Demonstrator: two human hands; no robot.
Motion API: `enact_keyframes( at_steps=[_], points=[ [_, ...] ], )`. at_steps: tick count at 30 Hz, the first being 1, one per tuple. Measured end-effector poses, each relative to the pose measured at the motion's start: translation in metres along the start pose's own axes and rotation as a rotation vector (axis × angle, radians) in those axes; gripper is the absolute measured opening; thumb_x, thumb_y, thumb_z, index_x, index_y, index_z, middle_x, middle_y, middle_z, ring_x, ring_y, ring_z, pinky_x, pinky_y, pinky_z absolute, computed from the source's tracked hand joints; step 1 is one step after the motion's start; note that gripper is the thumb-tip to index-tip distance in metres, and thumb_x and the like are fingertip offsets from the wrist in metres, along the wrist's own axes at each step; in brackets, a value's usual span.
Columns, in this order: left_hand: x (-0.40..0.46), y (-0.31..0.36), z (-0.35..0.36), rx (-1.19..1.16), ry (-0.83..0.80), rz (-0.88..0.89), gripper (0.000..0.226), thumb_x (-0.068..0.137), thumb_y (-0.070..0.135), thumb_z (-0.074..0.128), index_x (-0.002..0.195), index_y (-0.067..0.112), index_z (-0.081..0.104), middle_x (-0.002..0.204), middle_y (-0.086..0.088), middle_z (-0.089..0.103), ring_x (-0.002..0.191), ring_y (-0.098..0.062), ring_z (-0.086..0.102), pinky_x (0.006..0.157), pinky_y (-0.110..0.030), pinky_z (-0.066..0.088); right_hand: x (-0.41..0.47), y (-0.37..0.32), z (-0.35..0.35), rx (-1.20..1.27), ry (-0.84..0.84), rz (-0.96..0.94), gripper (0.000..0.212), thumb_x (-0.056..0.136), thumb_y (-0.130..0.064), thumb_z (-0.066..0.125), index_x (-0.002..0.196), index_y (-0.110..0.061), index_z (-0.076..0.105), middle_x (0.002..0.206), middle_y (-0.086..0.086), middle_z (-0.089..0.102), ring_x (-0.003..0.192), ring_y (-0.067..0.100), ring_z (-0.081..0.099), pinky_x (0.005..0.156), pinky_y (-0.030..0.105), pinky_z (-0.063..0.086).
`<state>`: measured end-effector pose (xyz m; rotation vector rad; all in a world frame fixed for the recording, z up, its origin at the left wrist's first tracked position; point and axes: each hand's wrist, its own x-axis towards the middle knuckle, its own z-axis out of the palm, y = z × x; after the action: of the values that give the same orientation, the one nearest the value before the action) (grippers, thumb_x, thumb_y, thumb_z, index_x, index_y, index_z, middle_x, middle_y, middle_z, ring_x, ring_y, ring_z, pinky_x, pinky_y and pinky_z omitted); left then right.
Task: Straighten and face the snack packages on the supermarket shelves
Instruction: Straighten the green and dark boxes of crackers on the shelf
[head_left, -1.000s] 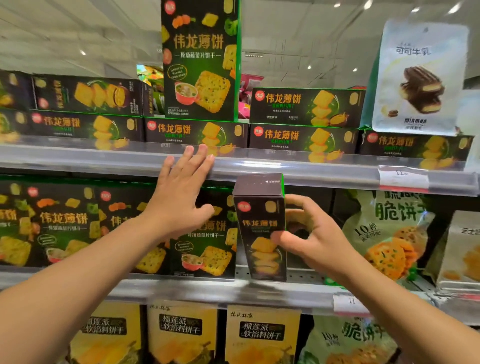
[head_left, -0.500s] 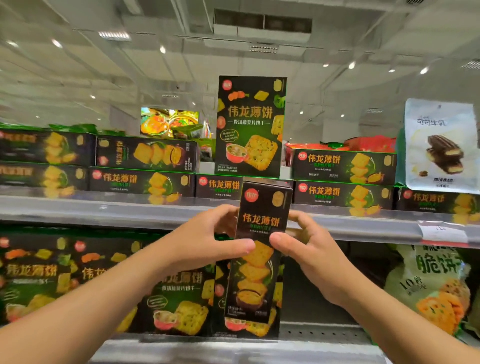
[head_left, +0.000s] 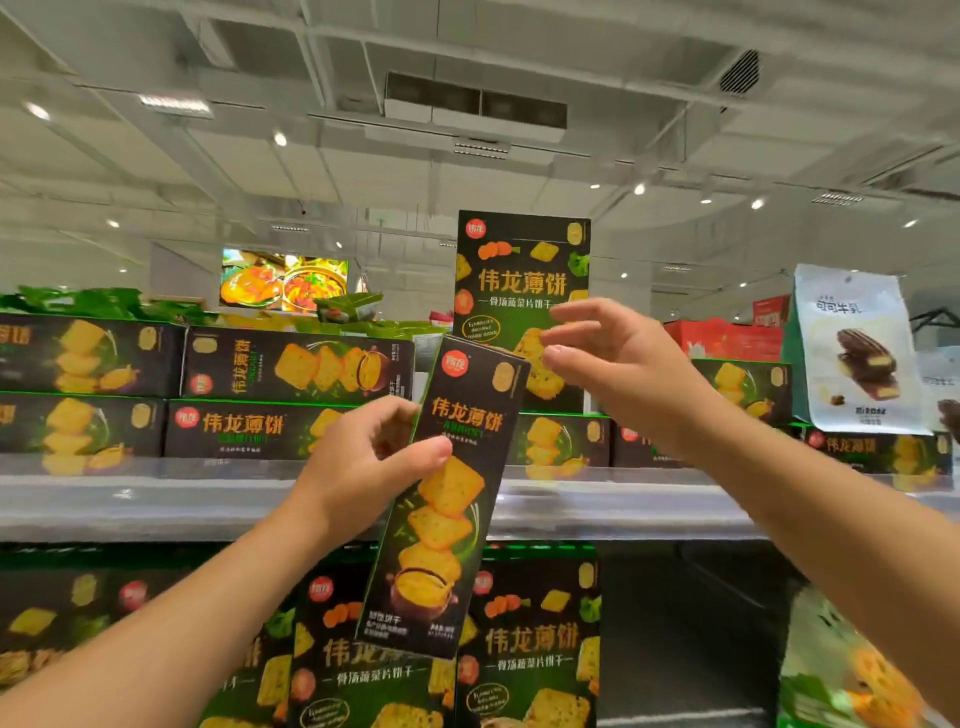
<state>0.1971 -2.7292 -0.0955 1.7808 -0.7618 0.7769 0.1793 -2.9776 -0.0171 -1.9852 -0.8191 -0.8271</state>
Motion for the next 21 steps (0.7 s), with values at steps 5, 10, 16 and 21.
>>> enact_keyframes(
  at_steps=[5,10,16,21],
  points=[
    [0.000,-0.015,0.003,-0.044,0.090,0.027,0.049,0.062,0.059,0.063,0.088,0.018,0.067,0.081,-0.012,0.070,0.077,-0.031,0.066,0.070,-0.055,0.053,0.080,-0.027,-0.023,-0.750,0.128,-0.344,0.040,0.086,-0.024,0.068,0.123,-0.012,0.061,0.117,0.004,0.065,0.108,0.021,0.058,0.088,0.026,0.044],
    [0.000,-0.019,-0.002,-0.078,0.100,0.010,0.039,0.060,0.057,0.064,0.086,0.029,0.070,0.084,-0.004,0.072,0.078,-0.021,0.067,0.068,-0.038,0.055,0.136,-0.033,-0.010,-1.086,-0.006,-0.232,0.076,0.084,-0.046,0.066,0.146,-0.016,0.034,0.153,0.009,0.034,0.141,0.029,0.028,0.115,0.043,0.027],
    [0.006,-0.019,0.001,-0.062,0.145,-0.039,0.051,0.058,0.065,0.063,0.088,0.024,0.071,0.083,0.005,0.074,0.080,-0.014,0.069,0.073,-0.038,0.056,0.152,-0.027,0.004,-1.179,-0.035,-0.115,0.084,0.073,-0.061,0.069,0.138,-0.019,0.038,0.128,0.007,0.056,0.113,0.031,0.053,0.090,0.043,0.043],
    [0.009,-0.018,0.002,-0.092,0.115,-0.059,0.051,0.061,0.062,0.064,0.093,0.023,0.071,0.088,0.008,0.076,0.082,-0.011,0.071,0.077,-0.040,0.057,0.152,-0.033,-0.006,-1.233,0.006,-0.192,0.086,0.064,-0.070,0.070,0.130,-0.020,0.048,0.119,0.008,0.053,0.110,0.029,0.048,0.088,0.044,0.037]
  ],
)
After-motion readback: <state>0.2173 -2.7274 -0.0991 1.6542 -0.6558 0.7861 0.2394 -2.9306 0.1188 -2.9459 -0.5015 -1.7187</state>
